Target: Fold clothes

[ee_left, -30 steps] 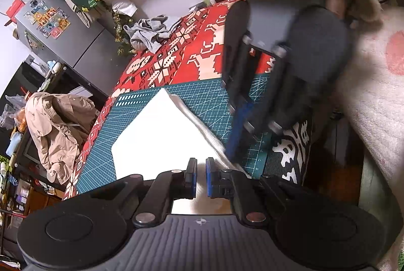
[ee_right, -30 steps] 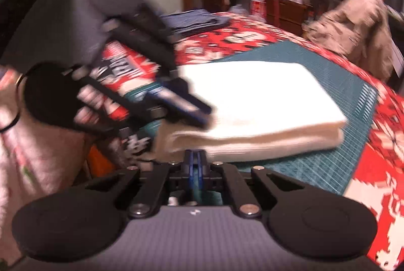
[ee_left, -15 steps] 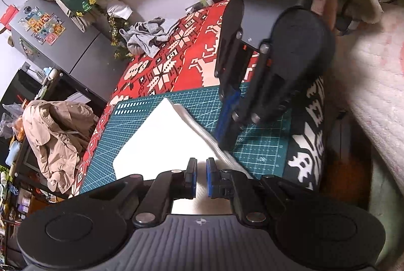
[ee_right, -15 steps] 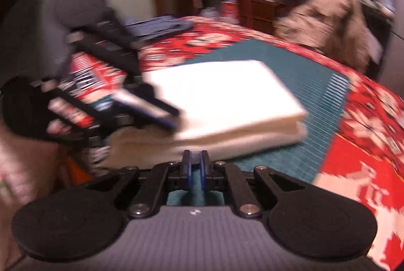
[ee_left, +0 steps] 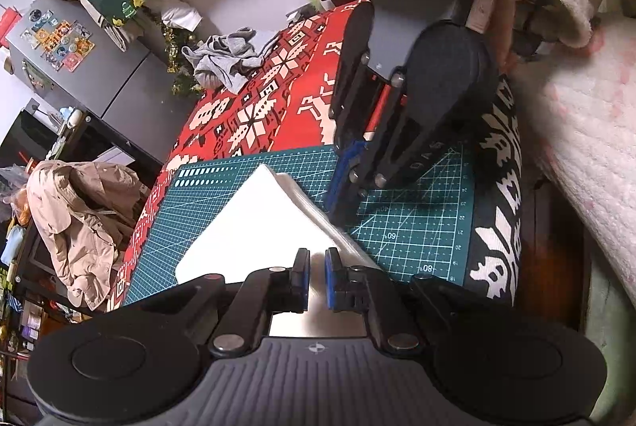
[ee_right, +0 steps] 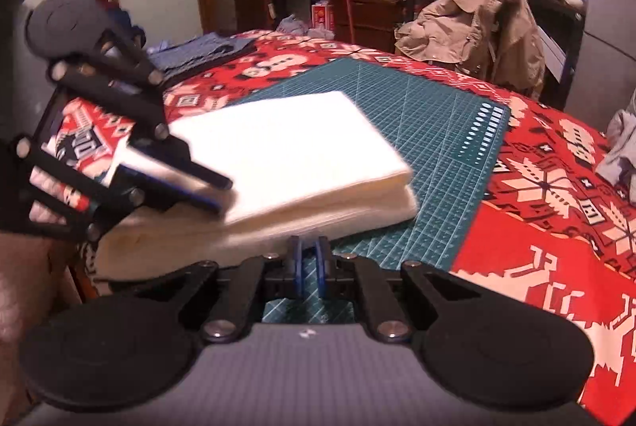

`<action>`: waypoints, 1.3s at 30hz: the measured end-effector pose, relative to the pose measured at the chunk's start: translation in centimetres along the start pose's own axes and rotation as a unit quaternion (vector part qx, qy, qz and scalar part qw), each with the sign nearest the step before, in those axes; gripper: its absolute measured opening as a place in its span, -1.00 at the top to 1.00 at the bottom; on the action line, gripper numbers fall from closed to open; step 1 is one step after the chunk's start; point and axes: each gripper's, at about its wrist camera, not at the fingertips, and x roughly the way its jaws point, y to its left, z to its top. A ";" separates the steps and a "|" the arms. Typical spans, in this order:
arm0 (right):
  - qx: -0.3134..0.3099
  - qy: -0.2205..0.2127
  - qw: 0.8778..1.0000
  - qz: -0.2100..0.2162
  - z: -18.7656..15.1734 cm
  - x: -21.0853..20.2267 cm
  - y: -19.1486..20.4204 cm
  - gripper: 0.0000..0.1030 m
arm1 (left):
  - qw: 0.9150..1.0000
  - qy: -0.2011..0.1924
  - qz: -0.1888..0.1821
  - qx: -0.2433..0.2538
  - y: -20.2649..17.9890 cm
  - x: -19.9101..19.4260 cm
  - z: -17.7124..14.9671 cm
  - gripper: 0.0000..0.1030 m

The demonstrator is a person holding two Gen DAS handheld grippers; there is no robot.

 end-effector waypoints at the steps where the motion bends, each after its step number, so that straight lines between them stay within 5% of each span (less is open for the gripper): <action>1: -0.012 0.002 1.000 0.014 0.0 0.0 0.4 0.85 | 1.000 0.000 -0.001 -0.001 0.0 0.0 0.0 0.81; 6: -0.052 0.009 0.998 0.045 0.1 0.5 1.2 0.88 | 1.000 0.000 -0.004 -0.001 0.2 0.2 0.3 0.81; 15: 0.020 -0.002 0.998 -0.064 1.2 1.6 -5.5 0.85 | 1.000 0.002 -0.007 -0.009 0.4 0.2 0.3 0.80; 22: -0.038 0.006 0.999 0.019 1.5 2.6 -4.4 0.86 | 1.000 0.003 -0.007 -0.012 0.5 0.3 0.5 0.80; 31: 0.013 -0.003 0.998 -0.061 2.2 3.3 -8.3 0.86 | 1.000 0.005 -0.009 -0.017 0.6 0.3 0.5 0.80; 39: -0.018 0.002 1.000 -0.022 2.5 3.4 -7.3 0.87 | 1.000 0.006 -0.007 -0.020 0.4 0.3 0.5 0.80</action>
